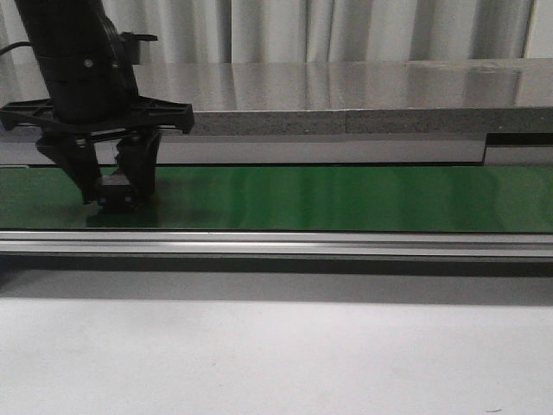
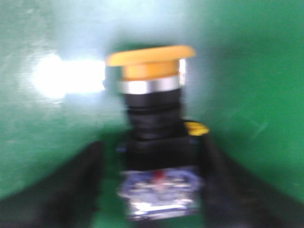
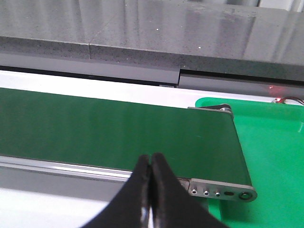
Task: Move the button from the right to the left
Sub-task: 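Lower the left gripper onto the button on the belt and grasp it, then lift the button and place it into the blue tray with the left gripper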
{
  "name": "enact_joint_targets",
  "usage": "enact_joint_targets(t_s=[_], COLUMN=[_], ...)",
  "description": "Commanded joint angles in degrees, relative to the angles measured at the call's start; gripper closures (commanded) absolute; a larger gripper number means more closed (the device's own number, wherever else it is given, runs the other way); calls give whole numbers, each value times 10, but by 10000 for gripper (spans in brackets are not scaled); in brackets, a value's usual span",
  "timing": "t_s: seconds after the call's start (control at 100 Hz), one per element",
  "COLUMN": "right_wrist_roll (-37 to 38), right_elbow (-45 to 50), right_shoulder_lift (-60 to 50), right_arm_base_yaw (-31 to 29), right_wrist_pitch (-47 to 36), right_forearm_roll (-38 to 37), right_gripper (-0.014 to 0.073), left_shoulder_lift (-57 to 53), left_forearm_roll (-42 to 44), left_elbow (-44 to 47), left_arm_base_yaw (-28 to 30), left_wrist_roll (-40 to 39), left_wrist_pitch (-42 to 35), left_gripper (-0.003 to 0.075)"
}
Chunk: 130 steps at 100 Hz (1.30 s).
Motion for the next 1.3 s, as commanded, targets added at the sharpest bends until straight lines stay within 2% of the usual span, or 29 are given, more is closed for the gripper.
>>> enact_joint_targets(t_s=[0.0, 0.04, 0.11, 0.37, 0.49, 0.72, 0.89, 1.29], right_wrist_roll=[-3, -3, -3, -3, -3, -3, -3, -3], right_elbow=[-15, -15, -15, -15, -15, -15, -15, -15], right_shoulder_lift=[4, 4, 4, 4, 4, 4, 4, 4], right_arm_base_yaw=[1, 1, 1, 1, 1, 1, 1, 1], right_wrist_pitch=[-43, -43, -43, -43, -43, -43, -43, -43], right_forearm_roll=[-5, -5, -5, -5, -5, -5, -5, -5], right_gripper=[659, 659, 659, 659, 659, 659, 659, 659], left_shoulder_lift=[-27, -27, -28, -75, -104, -138, -138, -114], left_forearm_roll=[-2, -2, -2, 13, 19, 19, -5, -7], left_elbow=[-18, -18, -18, -18, -18, -13, -13, -13], left_arm_base_yaw=[1, 1, 1, 1, 24, 120, 205, 372], left_wrist_roll=[-6, -6, -6, 9, 16, 74, 160, 263], left_wrist_pitch=[-17, -17, -16, -16, -9, 17, 55, 52], left_gripper=[566, 613, 650, 649, 649, 649, 649, 649])
